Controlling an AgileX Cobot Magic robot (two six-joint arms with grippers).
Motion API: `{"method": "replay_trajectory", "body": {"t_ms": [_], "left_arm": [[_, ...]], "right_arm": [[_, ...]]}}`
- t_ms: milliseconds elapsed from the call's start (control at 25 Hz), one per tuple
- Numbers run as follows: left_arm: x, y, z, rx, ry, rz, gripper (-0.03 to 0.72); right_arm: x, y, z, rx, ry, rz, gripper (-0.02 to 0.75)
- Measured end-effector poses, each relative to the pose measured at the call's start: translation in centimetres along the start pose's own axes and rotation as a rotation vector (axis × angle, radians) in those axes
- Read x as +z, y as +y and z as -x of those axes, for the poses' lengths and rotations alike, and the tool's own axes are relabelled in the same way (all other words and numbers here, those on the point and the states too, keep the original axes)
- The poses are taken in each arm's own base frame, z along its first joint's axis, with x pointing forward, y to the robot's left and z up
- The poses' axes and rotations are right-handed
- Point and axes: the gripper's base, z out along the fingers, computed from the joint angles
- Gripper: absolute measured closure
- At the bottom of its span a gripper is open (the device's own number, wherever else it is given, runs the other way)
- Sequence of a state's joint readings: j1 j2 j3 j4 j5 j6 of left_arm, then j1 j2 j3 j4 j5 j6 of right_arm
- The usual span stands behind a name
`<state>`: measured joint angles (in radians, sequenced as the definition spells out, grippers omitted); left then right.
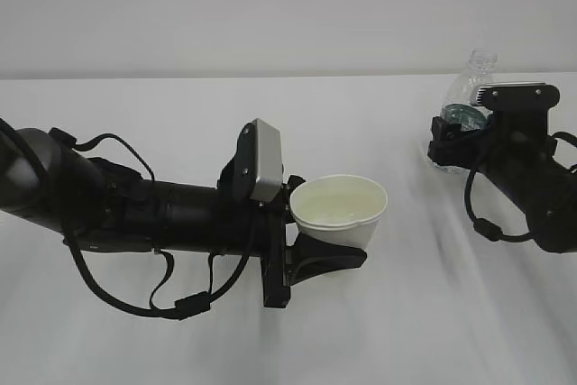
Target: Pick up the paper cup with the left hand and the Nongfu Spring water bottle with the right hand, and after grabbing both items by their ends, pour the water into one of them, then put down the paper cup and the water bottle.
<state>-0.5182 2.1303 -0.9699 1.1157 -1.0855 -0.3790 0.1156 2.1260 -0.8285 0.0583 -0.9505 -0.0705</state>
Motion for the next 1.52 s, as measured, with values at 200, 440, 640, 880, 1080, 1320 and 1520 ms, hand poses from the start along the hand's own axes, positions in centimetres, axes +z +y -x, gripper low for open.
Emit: {"method": "replay_trajectory", "body": {"t_ms": [200, 440, 640, 880, 1080, 1320, 1520], "left_arm": [[0.0, 0.1, 0.0, -0.007, -0.005, 0.013, 0.288], [0.0, 0.3, 0.1, -0.016, -0.011, 0.028, 0.289], [0.0, 0.4, 0.2, -0.025, -0.017, 0.044, 0.289], [0.0, 0.7, 0.3, -0.046, -0.033, 0.082, 0.289], [-0.1, 1.2, 0.4, -0.073, -0.049, 0.13, 0.289], [-0.2, 1.7, 0.4, -0.092, -0.048, 0.189, 0.289], [-0.3, 2.1, 0.3, -0.113, -0.049, 0.236, 0.289]], "right_arm": [[-0.9, 0.2, 0.3, 0.015, 0.009, 0.028, 0.08], [-2.2, 0.3, 0.8, 0.012, 0.01, 0.043, 0.086], [-3.6, 0.2, 0.9, 0.01, 0.024, 0.048, 0.101], [-5.7, 0.1, 1.4, 0.01, 0.025, 0.048, 0.104], [-7.7, 0.0, 2.2, 0.011, 0.01, 0.048, 0.108], [-10.1, 0.0, 2.9, 0.011, -0.007, 0.065, 0.11], [-11.6, 0.1, 3.0, 0.013, -0.005, 0.08, 0.117]]}}
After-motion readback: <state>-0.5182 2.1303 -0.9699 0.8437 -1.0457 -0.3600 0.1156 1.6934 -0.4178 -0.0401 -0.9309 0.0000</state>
